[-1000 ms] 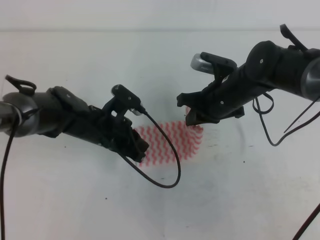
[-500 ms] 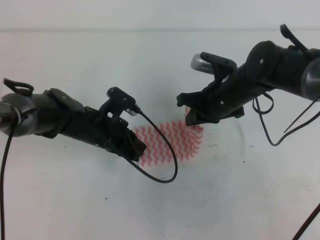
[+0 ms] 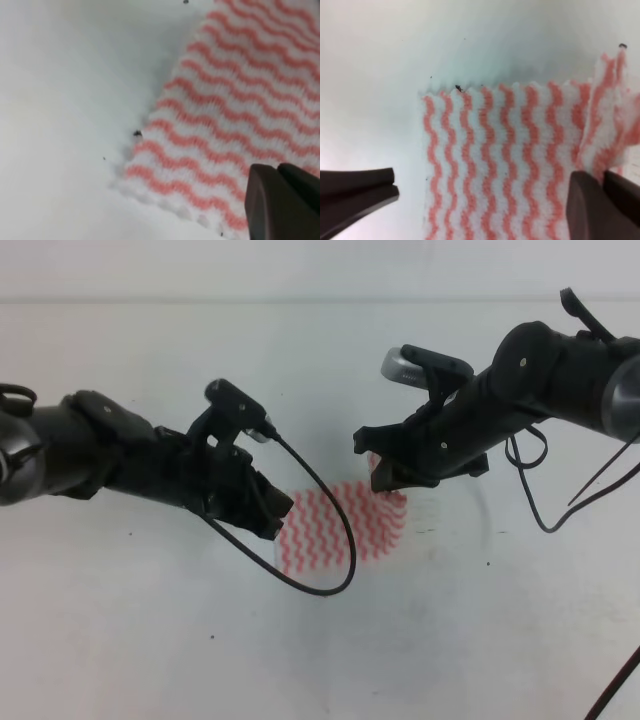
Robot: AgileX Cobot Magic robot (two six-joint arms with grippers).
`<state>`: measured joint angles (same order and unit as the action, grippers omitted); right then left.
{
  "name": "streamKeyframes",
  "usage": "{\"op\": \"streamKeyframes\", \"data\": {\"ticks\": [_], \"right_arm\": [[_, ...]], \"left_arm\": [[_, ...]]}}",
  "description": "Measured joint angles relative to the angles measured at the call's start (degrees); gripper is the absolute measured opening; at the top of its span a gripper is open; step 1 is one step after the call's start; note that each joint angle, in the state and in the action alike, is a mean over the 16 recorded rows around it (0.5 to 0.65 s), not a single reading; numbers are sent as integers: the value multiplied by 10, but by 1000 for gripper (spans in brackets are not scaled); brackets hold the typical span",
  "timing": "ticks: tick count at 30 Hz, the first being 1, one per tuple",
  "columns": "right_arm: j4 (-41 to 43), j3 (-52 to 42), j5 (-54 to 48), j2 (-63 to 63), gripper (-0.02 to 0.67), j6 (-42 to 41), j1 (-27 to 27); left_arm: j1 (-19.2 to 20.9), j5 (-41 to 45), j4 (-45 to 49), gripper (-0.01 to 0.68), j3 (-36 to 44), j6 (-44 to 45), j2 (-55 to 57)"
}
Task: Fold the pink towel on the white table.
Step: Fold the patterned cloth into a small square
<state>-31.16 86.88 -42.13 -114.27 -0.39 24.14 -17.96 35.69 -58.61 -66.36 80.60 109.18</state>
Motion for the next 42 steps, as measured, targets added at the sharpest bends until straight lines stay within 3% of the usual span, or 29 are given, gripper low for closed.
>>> {"op": "streamKeyframes", "data": {"ticks": [42], "right_arm": [[-15, 40, -5, -24, -16, 3, 39]], "left_arm": [[1, 2, -27, -5, -1, 25, 55]]}}
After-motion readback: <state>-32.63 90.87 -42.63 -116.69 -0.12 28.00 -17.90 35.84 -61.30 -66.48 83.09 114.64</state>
